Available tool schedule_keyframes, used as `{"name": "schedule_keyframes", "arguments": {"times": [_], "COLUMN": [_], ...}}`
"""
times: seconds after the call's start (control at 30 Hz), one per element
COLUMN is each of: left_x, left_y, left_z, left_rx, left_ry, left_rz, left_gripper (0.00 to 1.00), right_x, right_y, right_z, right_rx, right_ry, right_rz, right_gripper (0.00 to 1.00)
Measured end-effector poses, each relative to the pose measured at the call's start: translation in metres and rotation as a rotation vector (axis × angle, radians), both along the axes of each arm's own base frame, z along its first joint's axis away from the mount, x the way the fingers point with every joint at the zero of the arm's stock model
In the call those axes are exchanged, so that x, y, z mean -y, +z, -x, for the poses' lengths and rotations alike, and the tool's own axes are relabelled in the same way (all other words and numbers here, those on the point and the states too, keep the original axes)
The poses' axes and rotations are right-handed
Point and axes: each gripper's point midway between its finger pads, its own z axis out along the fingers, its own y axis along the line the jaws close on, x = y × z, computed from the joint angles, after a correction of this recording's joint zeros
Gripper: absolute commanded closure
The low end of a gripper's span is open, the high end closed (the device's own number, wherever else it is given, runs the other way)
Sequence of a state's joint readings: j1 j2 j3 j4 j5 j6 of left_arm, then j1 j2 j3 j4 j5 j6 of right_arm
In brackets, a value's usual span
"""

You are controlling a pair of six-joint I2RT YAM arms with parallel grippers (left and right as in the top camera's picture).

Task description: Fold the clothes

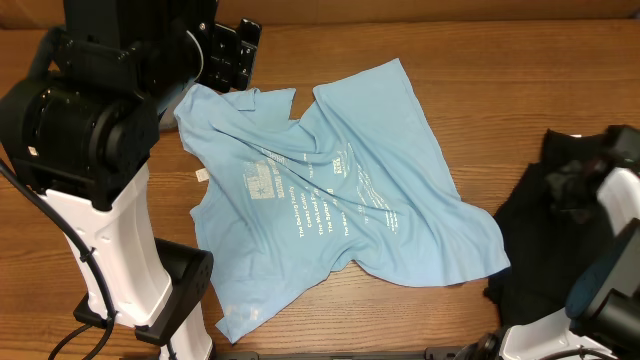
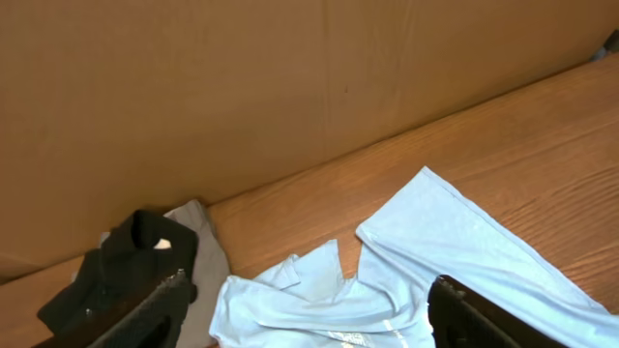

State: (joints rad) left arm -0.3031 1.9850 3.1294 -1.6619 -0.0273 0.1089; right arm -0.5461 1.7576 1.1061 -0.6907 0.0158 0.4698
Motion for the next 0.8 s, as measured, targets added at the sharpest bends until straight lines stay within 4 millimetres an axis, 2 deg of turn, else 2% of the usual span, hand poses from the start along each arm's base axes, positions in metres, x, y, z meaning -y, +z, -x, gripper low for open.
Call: {"name": "schedule_keyframes", "arguments": {"times": [0.13, 0.2, 0.27, 0.33, 0.43, 0.53, 0.6, 0.7, 0.8], "left_x": [-0.001, -0.002, -0.003, -0.004, -0.005, -0.005, -0.005, -0.006, -0.006], "left_y": [0.0, 0.0, 0.0, 0.0, -0.001, -0.002, -0.002, -0.002, -0.002], "left_z": [0.0, -0.001, -0.001, -0.001, -0.001, 0.0, 0.0, 0.0, 0.0], "left_rx": [0.001, 0.002, 0.003, 0.003, 0.0, -0.005, -0.005, -0.005, -0.005], "left_ry": [0.005, 0.013, 0.018, 0.021, 0.025, 0.025, 0.025, 0.025, 0.029], "left_rz": [-0.002, -0.007, -0.009, -0.011, -0.015, -0.02, -0.02, -0.02, -0.022], "left_gripper": [0.11, 0.1, 0.09, 0.06, 0.0, 0.0, 0.0, 0.0, 0.0], "right_x": [0.043, 0.063, 0.081, 0.085, 0.065, 0.025, -0.003, -0.046, -0.078], "right_y": [0.025, 0.042, 0.064, 0.082, 0.092, 0.082, 0.071, 0.047, 0.015], "right_z": [0.008, 0.013, 0.012, 0.006, -0.004, -0.009, -0.012, -0.012, -0.001], "right_rx": [0.024, 0.038, 0.075, 0.118, 0.141, 0.095, 0.059, -0.007, -0.099], "right_ry": [-0.117, -0.169, -0.2, -0.177, -0.091, 0.002, 0.071, 0.166, 0.21], "right_rz": [0.03, 0.041, 0.048, 0.032, -0.038, -0.125, -0.166, -0.217, -0.228], "right_gripper": [0.77, 0.75, 0.63, 0.5, 0.36, 0.19, 0.12, 0.13, 0.17]}}
